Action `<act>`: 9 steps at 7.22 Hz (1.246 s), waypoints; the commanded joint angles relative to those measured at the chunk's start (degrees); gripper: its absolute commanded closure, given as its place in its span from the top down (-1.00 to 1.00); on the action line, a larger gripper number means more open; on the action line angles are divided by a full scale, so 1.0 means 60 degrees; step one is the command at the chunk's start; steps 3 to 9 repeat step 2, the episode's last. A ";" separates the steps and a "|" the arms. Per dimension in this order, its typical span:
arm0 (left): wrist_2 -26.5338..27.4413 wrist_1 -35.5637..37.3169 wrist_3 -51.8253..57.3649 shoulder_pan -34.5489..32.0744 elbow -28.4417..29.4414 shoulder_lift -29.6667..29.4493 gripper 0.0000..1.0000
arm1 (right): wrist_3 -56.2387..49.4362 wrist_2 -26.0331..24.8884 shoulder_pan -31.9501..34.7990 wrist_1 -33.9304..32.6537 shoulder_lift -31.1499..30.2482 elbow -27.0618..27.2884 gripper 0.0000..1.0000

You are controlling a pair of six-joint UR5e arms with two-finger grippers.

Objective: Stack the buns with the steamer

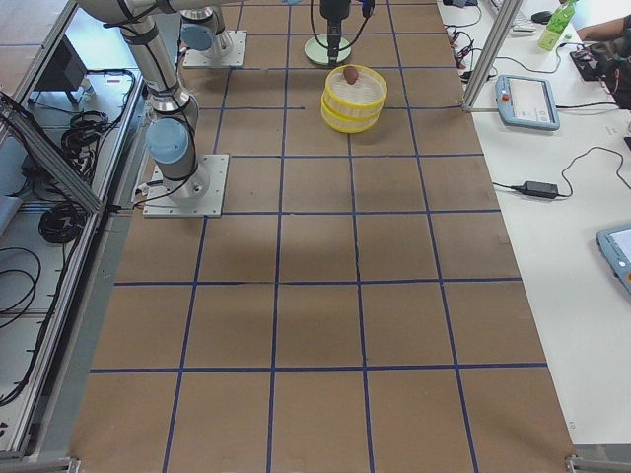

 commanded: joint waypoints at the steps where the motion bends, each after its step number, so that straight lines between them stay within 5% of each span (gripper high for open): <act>1: 0.0137 -0.0397 0.0719 0.0080 -0.0609 0.0760 1.00 | -0.0046 -0.0030 -0.0010 0.0007 -0.0001 0.0019 0.99; 2: 0.0109 -0.0282 0.0810 0.0198 -0.1238 0.1185 1.00 | -0.0424 0.0013 -0.0054 -0.0007 0.0014 0.0049 0.99; 9: 0.0109 -0.0282 0.0810 0.0198 -0.1238 0.1185 1.00 | -0.0424 0.0013 -0.0054 -0.0007 0.0014 0.0049 0.99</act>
